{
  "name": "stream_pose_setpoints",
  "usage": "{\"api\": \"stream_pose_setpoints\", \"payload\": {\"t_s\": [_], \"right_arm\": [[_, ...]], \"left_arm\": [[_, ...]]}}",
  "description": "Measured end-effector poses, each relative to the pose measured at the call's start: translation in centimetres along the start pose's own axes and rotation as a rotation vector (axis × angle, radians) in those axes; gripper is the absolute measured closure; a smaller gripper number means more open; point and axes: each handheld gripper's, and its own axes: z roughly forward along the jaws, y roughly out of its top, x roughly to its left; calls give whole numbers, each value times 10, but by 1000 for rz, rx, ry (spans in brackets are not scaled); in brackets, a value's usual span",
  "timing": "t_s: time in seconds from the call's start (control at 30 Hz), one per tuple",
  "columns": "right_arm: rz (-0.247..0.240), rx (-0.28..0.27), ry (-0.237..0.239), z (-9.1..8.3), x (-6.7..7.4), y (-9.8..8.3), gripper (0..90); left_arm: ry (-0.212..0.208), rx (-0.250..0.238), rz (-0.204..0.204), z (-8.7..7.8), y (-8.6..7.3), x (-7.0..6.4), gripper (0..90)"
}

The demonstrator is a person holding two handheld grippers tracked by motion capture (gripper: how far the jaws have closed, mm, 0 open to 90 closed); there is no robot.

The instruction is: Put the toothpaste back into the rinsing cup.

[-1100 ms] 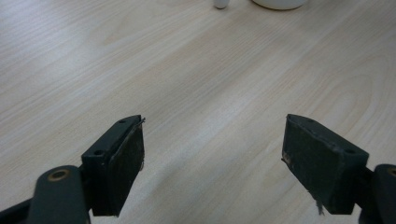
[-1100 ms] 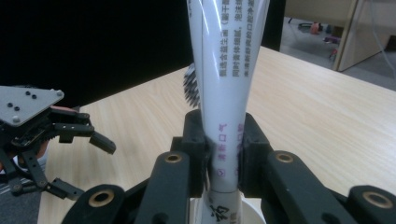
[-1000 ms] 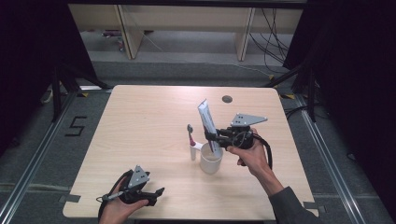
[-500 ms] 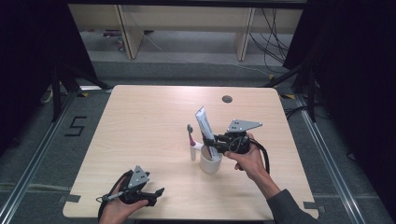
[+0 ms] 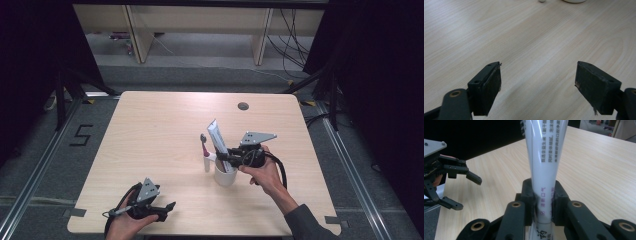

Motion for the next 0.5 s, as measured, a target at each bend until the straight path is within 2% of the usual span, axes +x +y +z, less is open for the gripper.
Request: {"api": "stream_pose_setpoints", "payload": {"t_s": [0.03,0.07,0.1,0.2,0.3,0.33,0.43,0.47,0.5], "right_arm": [[-19,-10,-12,1,-1,-1,765],[-9,-3,-8,2,0,-1,765],[-28,3,-10,2,-1,-2,764],[12,10,-7,4,2,-4,764],[-16,21,-7,3,0,-5,763],[12,24,1,4,2,-6,763],[-6,29,-10,3,0,-7,762],[-21,30,-11,3,0,-7,762],[-13,32,-6,3,0,-7,762]], "left_arm": [[1,-1,-7,0,0,-1,206],[2,-5,-10,0,-1,-1,206],[4,-2,-7,0,-1,-1,206],[8,0,-6,0,-1,0,206],[1,-5,-8,-1,-1,-1,206],[3,-6,-8,0,-1,-1,206],[7,3,1,-1,-1,0,206],[1,-6,-9,-1,-1,-1,206],[3,-5,-5,-1,-1,-1,206]]}}
